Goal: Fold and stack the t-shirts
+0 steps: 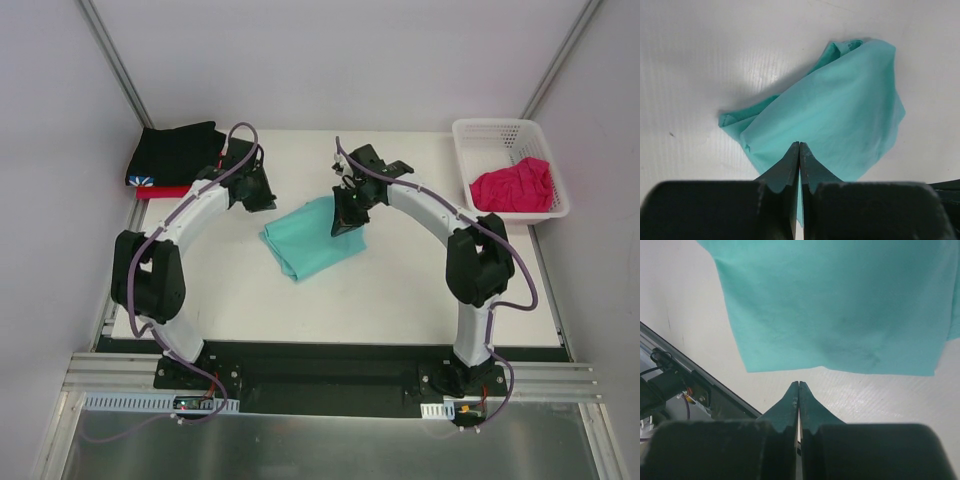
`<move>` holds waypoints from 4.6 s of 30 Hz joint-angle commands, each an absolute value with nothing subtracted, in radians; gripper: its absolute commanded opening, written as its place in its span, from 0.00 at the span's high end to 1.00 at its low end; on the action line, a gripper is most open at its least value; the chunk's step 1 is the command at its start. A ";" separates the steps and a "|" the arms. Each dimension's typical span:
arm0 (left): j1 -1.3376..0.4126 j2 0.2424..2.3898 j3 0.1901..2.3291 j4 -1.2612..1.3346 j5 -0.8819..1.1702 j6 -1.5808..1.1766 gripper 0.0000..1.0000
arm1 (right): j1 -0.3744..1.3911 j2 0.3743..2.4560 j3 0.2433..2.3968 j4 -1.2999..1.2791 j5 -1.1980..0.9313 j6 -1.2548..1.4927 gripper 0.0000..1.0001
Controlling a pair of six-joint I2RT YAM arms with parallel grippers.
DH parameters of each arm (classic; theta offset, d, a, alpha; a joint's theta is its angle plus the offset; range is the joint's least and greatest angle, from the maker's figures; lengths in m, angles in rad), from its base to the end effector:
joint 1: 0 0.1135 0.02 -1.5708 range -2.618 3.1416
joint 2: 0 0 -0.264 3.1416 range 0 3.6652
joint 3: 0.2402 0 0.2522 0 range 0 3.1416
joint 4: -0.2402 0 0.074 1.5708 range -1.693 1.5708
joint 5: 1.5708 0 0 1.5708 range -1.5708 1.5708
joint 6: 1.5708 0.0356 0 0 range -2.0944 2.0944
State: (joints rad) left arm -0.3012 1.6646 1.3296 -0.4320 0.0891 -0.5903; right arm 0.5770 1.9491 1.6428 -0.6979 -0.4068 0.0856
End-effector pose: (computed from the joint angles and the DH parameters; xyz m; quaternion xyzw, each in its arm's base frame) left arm 0.3568 -0.1142 0.2765 -0.1152 0.9123 -0.2055 0.3349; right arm 0.3497 0.2444 0.2522 -0.2835 0.8984 0.2724 0.1958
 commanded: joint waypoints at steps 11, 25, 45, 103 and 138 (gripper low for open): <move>-0.325 1.784 1.275 -0.368 0.170 -0.640 1.00 | 0.515 1.933 1.623 -0.701 -0.356 0.061 0.99; -0.313 1.821 1.149 -0.299 0.120 -0.634 1.00 | 0.515 1.954 1.647 -0.683 -0.420 0.081 0.99; -0.308 1.824 1.131 -0.279 0.126 -0.634 1.00 | 0.716 2.129 1.698 -0.494 -0.528 0.245 0.99; -0.301 1.789 1.172 -0.295 0.140 -0.621 1.00 | 0.574 2.097 1.623 -0.707 -0.394 0.034 0.99; -0.106 1.739 1.531 -0.586 0.147 -0.531 0.65 | 0.626 2.241 1.850 -0.586 -0.624 0.153 0.86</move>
State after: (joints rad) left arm -0.1410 1.7012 1.4315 -0.4938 0.1226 -0.5617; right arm 0.6186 2.1887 1.8679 -0.6281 -0.5686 0.1234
